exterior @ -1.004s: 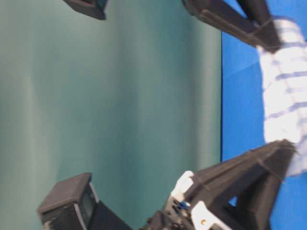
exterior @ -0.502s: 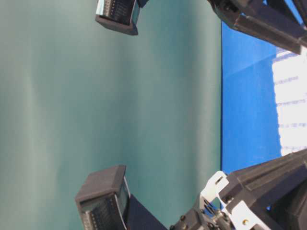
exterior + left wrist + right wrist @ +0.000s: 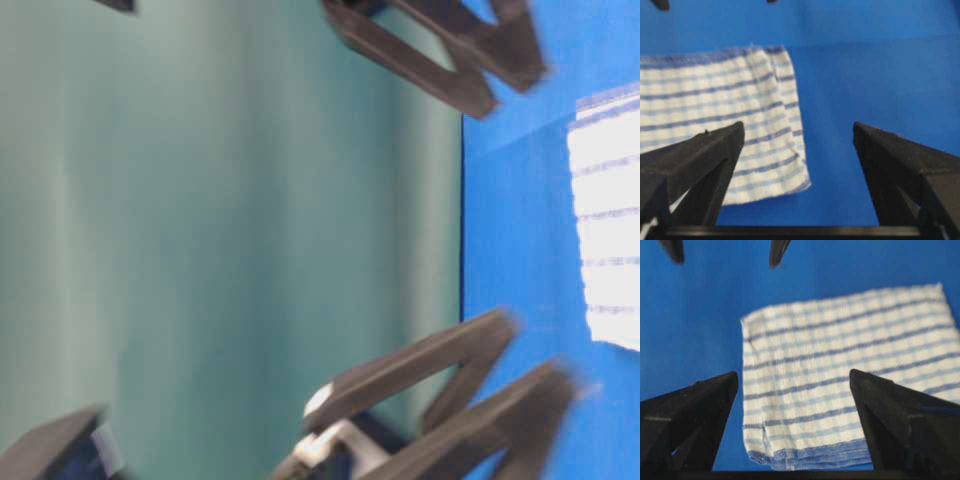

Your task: Fold the blue towel.

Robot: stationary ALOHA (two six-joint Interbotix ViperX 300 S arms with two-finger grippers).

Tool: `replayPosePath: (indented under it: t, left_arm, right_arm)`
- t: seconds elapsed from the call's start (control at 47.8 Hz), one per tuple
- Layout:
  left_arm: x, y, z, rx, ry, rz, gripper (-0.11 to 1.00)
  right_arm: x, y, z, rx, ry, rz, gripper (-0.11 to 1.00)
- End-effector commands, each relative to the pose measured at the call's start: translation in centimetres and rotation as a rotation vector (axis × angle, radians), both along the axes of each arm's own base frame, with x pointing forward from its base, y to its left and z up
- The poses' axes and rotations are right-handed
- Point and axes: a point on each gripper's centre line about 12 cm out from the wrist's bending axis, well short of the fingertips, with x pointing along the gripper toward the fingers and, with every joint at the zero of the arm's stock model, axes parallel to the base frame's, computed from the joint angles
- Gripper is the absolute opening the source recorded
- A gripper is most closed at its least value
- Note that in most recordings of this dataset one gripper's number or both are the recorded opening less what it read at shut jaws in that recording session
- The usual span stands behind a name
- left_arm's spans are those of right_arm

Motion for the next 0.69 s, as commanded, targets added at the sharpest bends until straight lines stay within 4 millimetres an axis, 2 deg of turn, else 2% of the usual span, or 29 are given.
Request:
replayPosePath:
  t: [0.0, 0.293, 0.669]
  left_arm:
    - [-1.0, 0.1, 2.4, -0.010, -0.056, -0.004, 0.92]
    - [-4.4, 0.9, 4.3, -0.024, -0.117, -0.001, 0.91]
    - [-10.0, 3.5, 5.9, -0.033, -0.234, 0.046, 0.91]
  right_arm:
    - [-0.5, -0.1, 2.0, -0.005, -0.063, 0.007, 0.85]
    - [-3.7, -1.2, 4.6, -0.062, -0.154, 0.036, 0.85]
    - [-8.7, -2.7, 7.2, -0.147, -0.294, 0.061, 0.85]
